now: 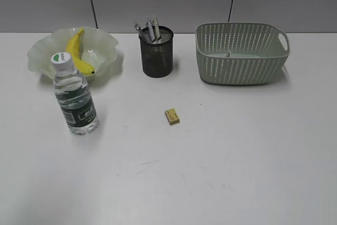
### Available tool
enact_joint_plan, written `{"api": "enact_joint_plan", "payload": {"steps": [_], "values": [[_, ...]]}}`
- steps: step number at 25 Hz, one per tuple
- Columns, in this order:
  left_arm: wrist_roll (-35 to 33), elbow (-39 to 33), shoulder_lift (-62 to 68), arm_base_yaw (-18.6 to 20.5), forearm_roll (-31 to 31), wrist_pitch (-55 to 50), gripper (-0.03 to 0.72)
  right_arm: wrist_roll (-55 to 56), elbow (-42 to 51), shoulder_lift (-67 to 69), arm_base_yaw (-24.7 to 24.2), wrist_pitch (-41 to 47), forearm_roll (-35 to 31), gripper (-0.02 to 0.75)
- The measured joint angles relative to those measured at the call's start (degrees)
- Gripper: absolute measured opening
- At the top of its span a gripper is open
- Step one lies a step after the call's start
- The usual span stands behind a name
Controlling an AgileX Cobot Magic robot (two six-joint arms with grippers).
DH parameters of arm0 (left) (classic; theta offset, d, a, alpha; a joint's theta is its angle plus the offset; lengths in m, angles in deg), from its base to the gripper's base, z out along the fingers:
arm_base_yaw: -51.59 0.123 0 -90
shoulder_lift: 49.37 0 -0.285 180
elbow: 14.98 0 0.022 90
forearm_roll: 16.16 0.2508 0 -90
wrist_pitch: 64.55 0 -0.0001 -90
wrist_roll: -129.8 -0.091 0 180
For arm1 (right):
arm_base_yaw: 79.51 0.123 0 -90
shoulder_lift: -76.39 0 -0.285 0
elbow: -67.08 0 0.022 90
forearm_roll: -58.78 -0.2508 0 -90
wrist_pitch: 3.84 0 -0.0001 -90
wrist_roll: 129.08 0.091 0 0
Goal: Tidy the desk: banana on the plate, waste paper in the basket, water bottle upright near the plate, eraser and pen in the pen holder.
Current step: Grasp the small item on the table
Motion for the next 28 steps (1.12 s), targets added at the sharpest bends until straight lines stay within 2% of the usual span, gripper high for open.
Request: {"api": "enact_joint_plan", "payload": {"steps": [4,7,15,17,23,28], "values": [[-4.25,5.94,16.36,-0.13,-5.87,2.14,0.312,0.05,-0.01,0.0,0.0,-0.59,0.01,0.51],[-5.27,12.24,28.51,-1.25,-7.58,2.39,0.312,0.07,-0.01,0.0,0.0,-0.59,0.01,0.51],[-4.57,31.04,55.14,-10.5,-8.45,2.85,0.312,0.07,-0.01,0.0,0.0,-0.65,0.01,0.51],[-1.55,35.17,60.89,-11.67,-8.57,2.36,0.325,0.07,-0.01,0.0,0.0,-0.65,0.01,0.51],[12.8,48.15,76.72,-11.94,-5.93,-5.19,0.358,0.07,-0.01,0.0,0.0,-0.65,0.01,0.51],[27.64,59.52,87.18,-11.94,2.84,-14.81,0.363,0.07,-0.01,0.0,0.0,-0.76,0.01,0.509]]}}
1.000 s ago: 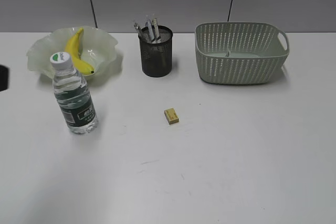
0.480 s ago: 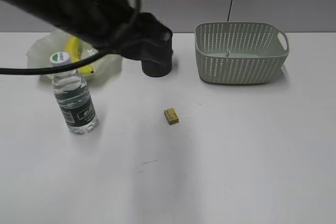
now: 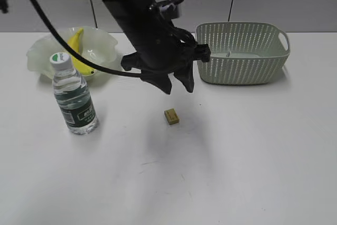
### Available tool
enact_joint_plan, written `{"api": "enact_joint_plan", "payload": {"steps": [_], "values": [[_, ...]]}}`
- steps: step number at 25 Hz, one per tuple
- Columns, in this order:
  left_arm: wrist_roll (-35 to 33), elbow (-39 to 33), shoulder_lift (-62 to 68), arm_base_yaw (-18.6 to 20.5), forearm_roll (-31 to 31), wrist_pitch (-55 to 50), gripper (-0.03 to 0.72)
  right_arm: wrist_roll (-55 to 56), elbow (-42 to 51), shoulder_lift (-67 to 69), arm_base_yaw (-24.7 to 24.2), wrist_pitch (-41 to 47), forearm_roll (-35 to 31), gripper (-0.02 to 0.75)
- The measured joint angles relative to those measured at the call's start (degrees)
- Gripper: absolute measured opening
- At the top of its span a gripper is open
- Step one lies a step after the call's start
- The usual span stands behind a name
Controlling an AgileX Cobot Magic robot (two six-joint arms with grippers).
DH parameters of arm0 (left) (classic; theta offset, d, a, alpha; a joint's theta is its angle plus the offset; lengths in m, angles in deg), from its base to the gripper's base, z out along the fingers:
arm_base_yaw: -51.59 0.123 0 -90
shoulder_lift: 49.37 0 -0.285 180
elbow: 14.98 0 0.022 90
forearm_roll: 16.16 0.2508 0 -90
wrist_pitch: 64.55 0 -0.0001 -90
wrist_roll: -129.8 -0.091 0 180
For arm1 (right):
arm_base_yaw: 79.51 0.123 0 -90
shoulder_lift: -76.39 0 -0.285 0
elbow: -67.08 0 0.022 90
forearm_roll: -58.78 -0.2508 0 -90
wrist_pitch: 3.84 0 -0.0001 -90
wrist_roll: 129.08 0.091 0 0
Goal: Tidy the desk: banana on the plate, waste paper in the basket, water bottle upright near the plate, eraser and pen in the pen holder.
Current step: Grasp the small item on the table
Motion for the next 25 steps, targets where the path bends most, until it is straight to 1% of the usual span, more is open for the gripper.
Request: {"api": "enact_joint_plan", "payload": {"steps": [2,4,8,12,14,17,25], "values": [[4.82,5.19,3.96,0.0,3.79,-4.94,0.369,0.05,0.0,0.0,0.0,0.0,0.0,0.504],[7.62,9.97,7.42,0.0,5.51,-8.98,0.375,0.05,0.0,0.0,0.0,0.0,0.0,0.499],[11.25,19.57,14.21,0.0,6.22,-15.19,0.377,0.05,0.0,0.0,0.0,0.0,0.0,0.497],[14.6,26.33,20.19,0.0,6.22,-16.22,0.378,0.05,0.0,0.0,0.0,0.0,0.0,0.482],[15.55,27.81,22.06,0.0,6.16,-16.22,0.378,0.05,0.0,0.0,0.0,0.0,0.0,0.477],[16.63,28.22,23.56,0.35,5.55,-16.35,0.378,0.05,0.0,0.0,0.0,0.0,0.0,0.477],[16.81,28.96,23.08,0.57,4.39,-16.47,0.378,0.05,0.0,0.0,0.0,-0.06,0.0,0.475]]}}
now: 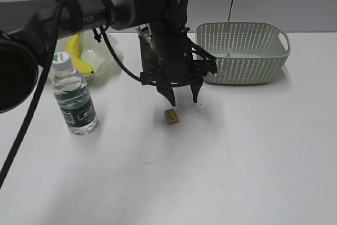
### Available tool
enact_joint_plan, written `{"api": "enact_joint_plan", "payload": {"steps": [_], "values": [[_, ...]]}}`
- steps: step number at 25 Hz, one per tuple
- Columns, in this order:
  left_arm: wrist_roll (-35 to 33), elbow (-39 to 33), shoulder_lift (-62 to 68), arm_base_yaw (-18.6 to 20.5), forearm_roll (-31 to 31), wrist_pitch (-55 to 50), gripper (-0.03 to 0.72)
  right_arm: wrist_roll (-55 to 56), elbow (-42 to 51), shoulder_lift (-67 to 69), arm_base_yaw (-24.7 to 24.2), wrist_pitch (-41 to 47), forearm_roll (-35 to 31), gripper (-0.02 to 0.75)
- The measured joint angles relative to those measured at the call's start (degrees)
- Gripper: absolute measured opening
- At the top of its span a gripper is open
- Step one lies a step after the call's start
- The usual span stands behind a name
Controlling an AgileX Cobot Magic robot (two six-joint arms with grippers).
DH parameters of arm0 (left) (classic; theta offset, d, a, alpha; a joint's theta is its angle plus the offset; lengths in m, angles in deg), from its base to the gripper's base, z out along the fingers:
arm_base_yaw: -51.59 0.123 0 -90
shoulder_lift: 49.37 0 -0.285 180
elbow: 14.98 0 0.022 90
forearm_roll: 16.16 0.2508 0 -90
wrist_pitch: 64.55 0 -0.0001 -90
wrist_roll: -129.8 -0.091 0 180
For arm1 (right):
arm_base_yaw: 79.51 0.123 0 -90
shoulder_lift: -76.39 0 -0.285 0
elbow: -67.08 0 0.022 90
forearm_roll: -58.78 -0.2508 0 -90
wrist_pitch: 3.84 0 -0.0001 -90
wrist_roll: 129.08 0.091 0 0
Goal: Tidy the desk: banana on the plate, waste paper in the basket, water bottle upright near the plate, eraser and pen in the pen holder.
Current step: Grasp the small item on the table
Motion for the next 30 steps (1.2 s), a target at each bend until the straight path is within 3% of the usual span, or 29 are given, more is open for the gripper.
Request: {"api": "enact_joint_plan", "payload": {"steps": [10,22,30], "values": [[-0.26,-0.19,-0.98,0.0,-0.69,0.0,0.378,0.0,0.0,0.0,0.0,0.0,0.0,0.475],[-0.72,-7.17,-5.43,0.0,0.8,-0.17,0.378,0.0,0.0,0.0,0.0,0.0,0.0,0.475],[-0.72,-7.88,-3.11,0.05,1.05,-0.12,0.378,0.0,0.0,0.0,0.0,0.0,0.0,0.474]]}}
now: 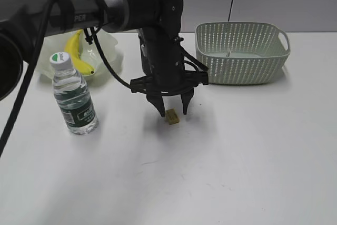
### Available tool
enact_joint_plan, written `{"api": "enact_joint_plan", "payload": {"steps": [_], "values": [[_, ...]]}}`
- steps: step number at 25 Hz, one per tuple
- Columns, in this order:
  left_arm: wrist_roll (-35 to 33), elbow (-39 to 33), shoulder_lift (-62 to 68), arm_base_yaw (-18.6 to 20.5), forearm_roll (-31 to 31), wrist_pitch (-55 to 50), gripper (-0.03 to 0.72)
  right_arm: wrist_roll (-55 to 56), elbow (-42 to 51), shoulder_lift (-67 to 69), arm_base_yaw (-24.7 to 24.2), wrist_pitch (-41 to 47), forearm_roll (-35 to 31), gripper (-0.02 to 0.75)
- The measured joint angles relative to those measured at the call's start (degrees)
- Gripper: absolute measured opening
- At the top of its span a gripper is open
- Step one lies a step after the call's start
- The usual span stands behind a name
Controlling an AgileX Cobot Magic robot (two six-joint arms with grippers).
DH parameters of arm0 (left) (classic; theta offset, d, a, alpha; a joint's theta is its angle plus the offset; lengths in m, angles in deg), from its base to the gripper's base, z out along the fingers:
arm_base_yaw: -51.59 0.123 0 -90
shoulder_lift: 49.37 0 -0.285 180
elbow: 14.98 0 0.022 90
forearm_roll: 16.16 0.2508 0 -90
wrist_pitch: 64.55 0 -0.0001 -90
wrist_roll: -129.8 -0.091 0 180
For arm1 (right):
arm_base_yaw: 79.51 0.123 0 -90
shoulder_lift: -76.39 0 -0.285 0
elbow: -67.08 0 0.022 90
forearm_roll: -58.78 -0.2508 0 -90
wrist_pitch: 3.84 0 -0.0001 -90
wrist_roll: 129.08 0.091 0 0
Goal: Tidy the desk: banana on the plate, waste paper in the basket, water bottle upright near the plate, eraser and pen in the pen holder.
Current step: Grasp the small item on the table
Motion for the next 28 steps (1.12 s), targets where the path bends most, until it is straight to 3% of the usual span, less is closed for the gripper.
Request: {"api": "enact_joint_plan", "payload": {"steps": [18,20,24,28], "values": [[0.0,0.0,3.16,1.55,-1.94,0.01,0.373,0.02,0.0,0.0,0.0,0.0,0.0,0.474],[0.0,0.0,3.16,1.55,-1.95,-0.06,0.342,0.02,0.0,0.0,0.05,0.0,0.0,0.474],[-0.06,0.37,3.16,1.55,-1.9,-0.12,0.176,0.02,0.0,0.0,0.04,0.0,0.0,0.474],[-1.29,3.12,3.26,1.55,-2.19,-0.06,0.178,0.02,0.0,0.0,0.06,0.0,0.0,0.474]]}}
